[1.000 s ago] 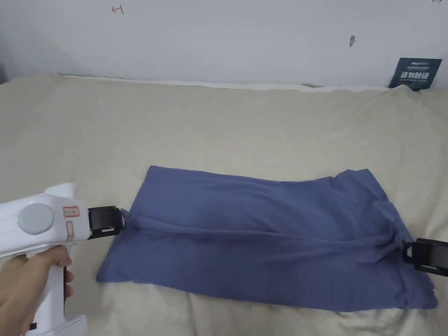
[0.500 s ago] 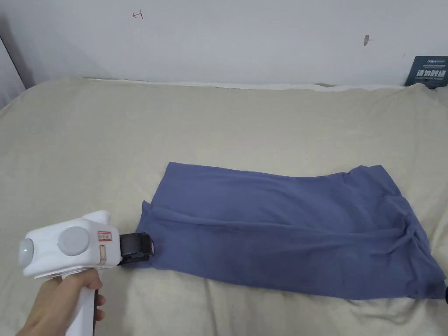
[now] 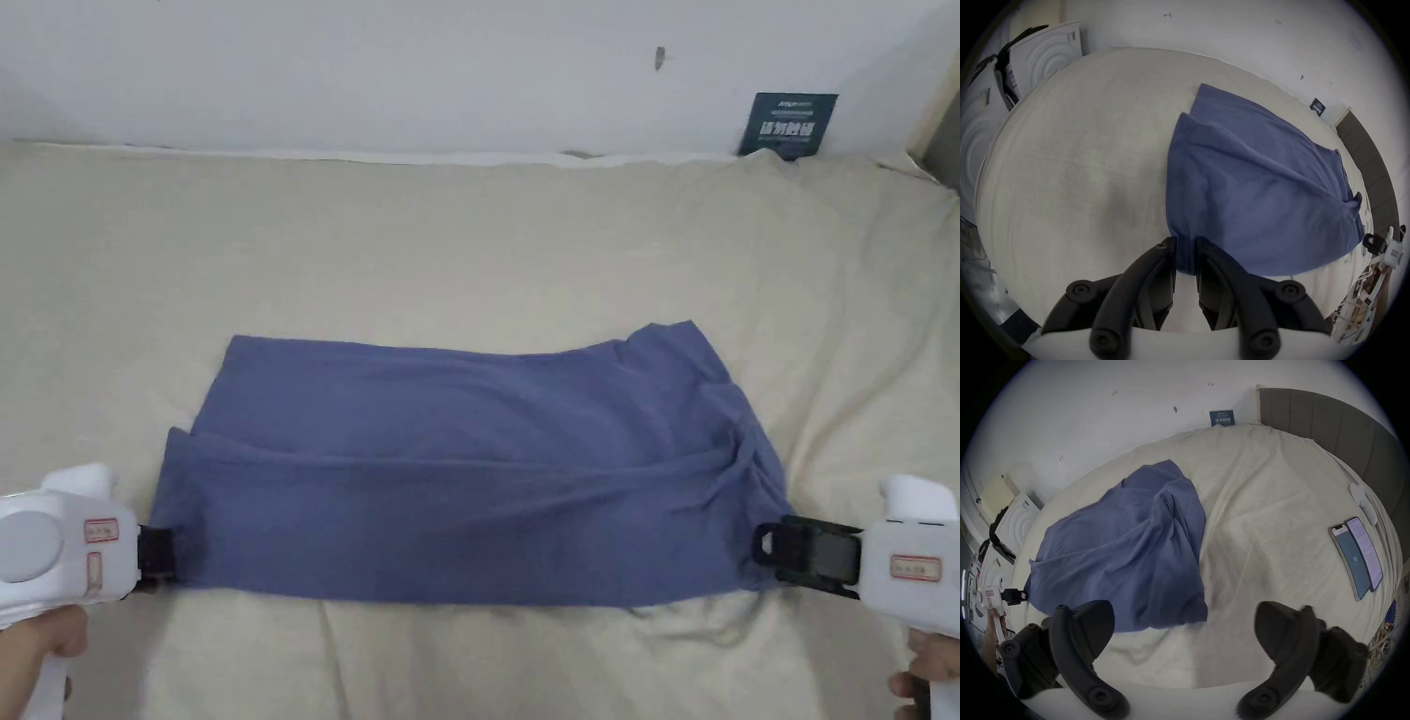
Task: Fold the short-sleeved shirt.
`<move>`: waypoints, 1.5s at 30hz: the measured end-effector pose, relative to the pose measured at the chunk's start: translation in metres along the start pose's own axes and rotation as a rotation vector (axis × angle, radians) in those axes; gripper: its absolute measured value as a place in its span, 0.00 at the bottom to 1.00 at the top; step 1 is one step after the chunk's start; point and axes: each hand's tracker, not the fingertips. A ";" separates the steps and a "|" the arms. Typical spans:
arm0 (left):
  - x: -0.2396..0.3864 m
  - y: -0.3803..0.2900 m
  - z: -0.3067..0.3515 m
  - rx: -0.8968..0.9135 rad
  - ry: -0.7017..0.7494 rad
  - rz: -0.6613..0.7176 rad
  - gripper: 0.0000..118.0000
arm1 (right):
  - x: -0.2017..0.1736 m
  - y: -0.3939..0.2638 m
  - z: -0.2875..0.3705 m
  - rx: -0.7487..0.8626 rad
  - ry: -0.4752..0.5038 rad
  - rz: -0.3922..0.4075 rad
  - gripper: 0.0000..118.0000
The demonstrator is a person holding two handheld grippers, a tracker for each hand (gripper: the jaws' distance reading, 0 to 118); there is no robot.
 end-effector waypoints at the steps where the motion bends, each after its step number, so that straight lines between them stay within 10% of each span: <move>1: 0.001 0.001 0.000 0.007 0.018 -0.018 0.12 | 0.015 0.005 -0.001 -0.018 -0.012 0.003 0.97; 4: -0.001 0.003 -0.003 0.001 0.007 0.008 0.12 | 0.020 0.011 -0.016 -0.062 -0.072 0.040 0.93; 7: -0.004 0.006 -0.004 -0.007 0.006 0.016 0.12 | 0.010 0.010 -0.024 -0.101 -0.083 0.082 0.15; 8: -0.005 0.004 -0.005 -0.008 0.010 0.015 0.12 | 0.011 0.007 -0.021 -0.098 -0.072 0.091 0.11; 27: -0.043 -0.100 0.071 -0.028 0.133 -0.025 0.10 | 0.047 -0.079 0.061 -0.108 0.024 0.026 0.10; 37: -0.043 -0.108 0.076 0.027 -0.077 0.090 0.09 | 0.026 -0.090 0.067 -0.100 0.008 0.039 0.10; 38: -0.040 -0.102 0.073 0.024 -0.068 0.075 0.19 | 0.027 -0.089 0.067 -0.109 0.010 0.043 0.10; 40: -0.037 -0.091 0.061 0.028 -0.047 0.046 0.93 | 0.028 -0.089 0.067 -0.108 0.011 0.037 0.10; 45: -0.035 -0.077 0.023 -0.050 -0.001 0.041 1.00 | 0.030 -0.086 0.066 -0.116 0.022 0.024 0.10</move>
